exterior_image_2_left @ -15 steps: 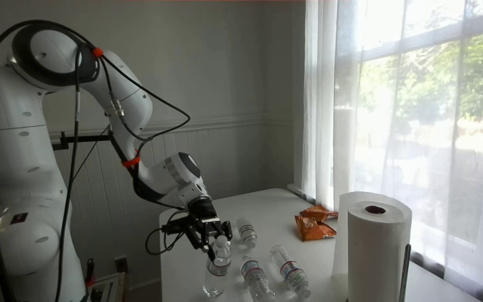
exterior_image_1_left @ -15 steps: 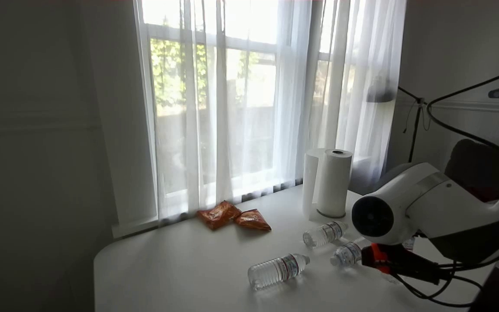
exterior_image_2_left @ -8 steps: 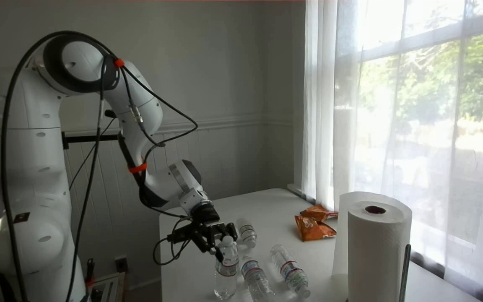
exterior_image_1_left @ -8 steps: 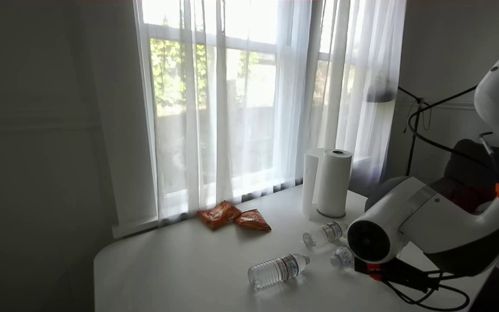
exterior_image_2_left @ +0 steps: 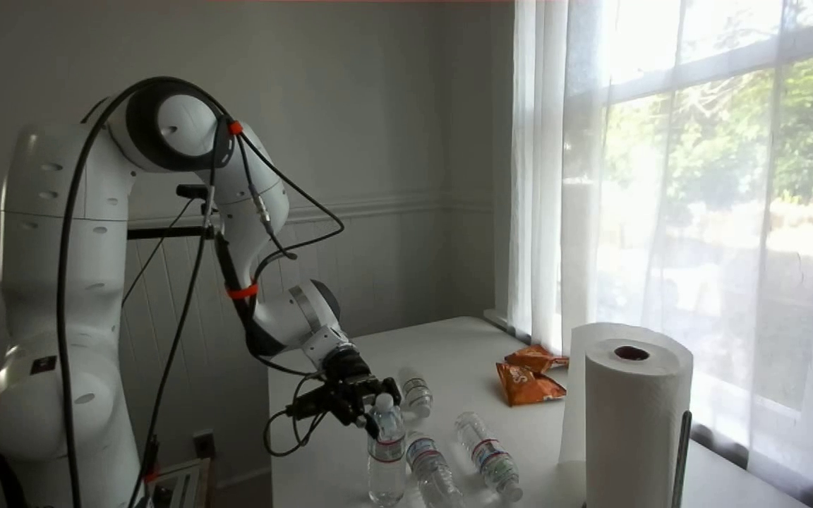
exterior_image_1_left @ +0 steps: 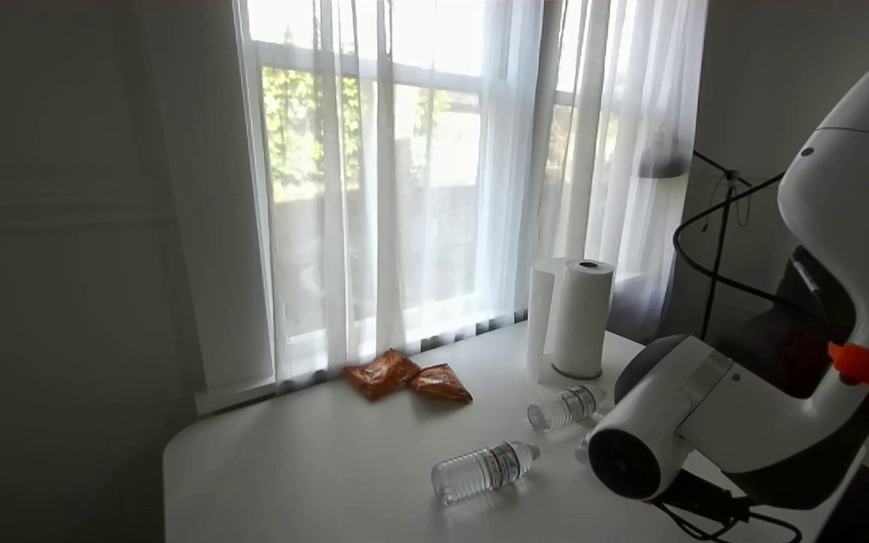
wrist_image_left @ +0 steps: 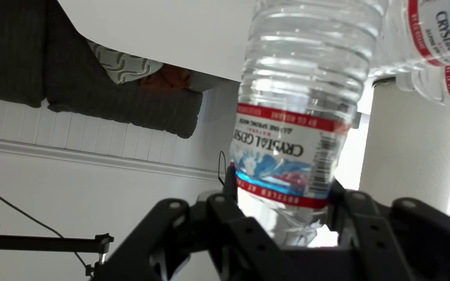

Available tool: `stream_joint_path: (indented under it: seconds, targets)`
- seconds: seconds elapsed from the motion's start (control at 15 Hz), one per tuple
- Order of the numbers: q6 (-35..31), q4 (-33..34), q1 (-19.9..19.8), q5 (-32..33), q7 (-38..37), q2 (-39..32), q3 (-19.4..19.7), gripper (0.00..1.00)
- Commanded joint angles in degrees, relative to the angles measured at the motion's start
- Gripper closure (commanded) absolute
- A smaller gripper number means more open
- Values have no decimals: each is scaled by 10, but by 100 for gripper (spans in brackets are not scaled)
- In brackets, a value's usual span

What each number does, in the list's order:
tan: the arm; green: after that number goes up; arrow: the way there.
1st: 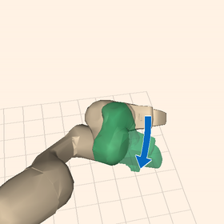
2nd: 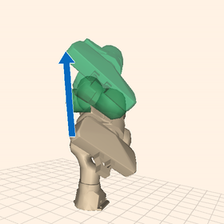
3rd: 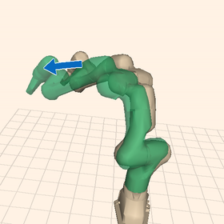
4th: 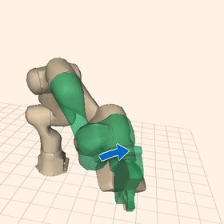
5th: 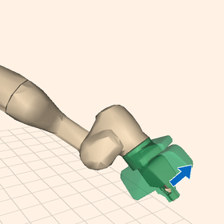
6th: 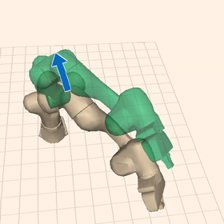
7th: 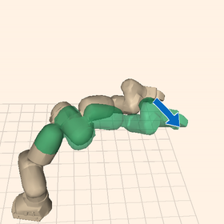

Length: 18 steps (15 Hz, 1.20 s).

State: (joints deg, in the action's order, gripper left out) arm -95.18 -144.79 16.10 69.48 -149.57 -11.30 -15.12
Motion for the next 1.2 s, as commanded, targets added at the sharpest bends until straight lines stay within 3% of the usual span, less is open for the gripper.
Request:
stream_joint_path:
  seconds: [0.0,0.13,0.2,0.33,0.53,1.13]
  targets:
    - [47,21,15,14,-42,-34,-4,77]
    - [62,29,20,11,-47,-47,-5,77]
    - [66,33,21,9,-49,-52,-5,27]
    - [68,38,22,7,-52,-59,-6,21]
    - [70,43,21,4,-49,-59,-8,0]
    - [11,39,11,-52,16,23,-34,0]
